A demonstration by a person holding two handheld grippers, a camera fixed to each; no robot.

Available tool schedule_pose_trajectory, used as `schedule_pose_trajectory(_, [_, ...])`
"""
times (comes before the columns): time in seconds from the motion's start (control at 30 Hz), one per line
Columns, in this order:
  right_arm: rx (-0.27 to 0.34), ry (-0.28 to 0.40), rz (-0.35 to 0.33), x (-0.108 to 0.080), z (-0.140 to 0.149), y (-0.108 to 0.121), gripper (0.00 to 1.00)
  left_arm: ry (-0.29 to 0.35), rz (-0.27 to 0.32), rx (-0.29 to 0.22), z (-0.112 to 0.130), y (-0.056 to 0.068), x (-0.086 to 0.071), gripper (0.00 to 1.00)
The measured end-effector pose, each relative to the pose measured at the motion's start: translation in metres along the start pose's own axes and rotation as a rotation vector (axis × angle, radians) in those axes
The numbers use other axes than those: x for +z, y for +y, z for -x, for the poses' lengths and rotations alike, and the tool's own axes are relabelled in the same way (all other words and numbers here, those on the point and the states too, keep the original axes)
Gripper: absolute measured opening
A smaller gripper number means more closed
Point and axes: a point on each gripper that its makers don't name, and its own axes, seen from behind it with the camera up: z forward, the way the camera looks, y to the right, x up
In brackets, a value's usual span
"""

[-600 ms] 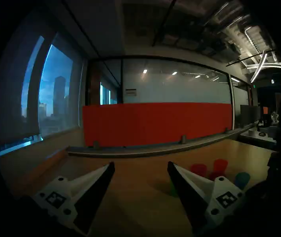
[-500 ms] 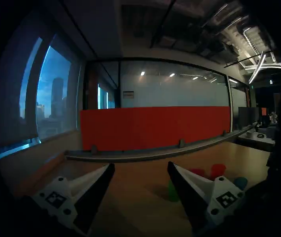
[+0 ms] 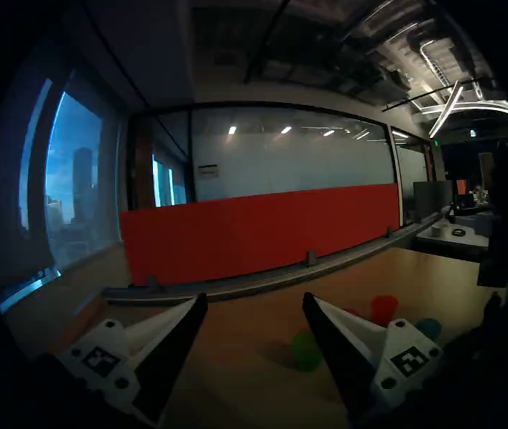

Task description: Pour water

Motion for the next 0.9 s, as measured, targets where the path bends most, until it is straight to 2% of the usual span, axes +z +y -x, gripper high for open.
schedule_pose_trajectory(0.2, [-0.026, -0.021, -0.158, -0.001, -0.001, -0.032, 1.00, -0.018, 0.082, 0.018, 0.001, 0.011, 0.005, 0.99])
schedule_pose_trajectory(0.4, [-0.057, -0.028, -0.300, -0.008, -0.004, -0.062, 1.00, -0.026, 0.171, -0.019, 0.002, 0.021, 0.007, 0.99])
schedule_pose_trajectory(0.5, [-0.059, -0.042, -0.346, -0.011, -0.003, -0.072, 1.00, -0.030, 0.216, -0.054, 0.002, 0.027, 0.007, 0.99])
schedule_pose_trajectory(0.6, [-0.059, -0.046, -0.375, -0.012, -0.004, -0.079, 1.00, -0.032, 0.236, -0.070, 0.001, 0.028, 0.009, 0.99])
schedule_pose_trajectory(0.9, [-0.092, -0.078, -0.428, -0.016, -0.001, -0.088, 1.00, -0.046, 0.274, -0.046, 0.000, 0.032, 0.013, 0.99])
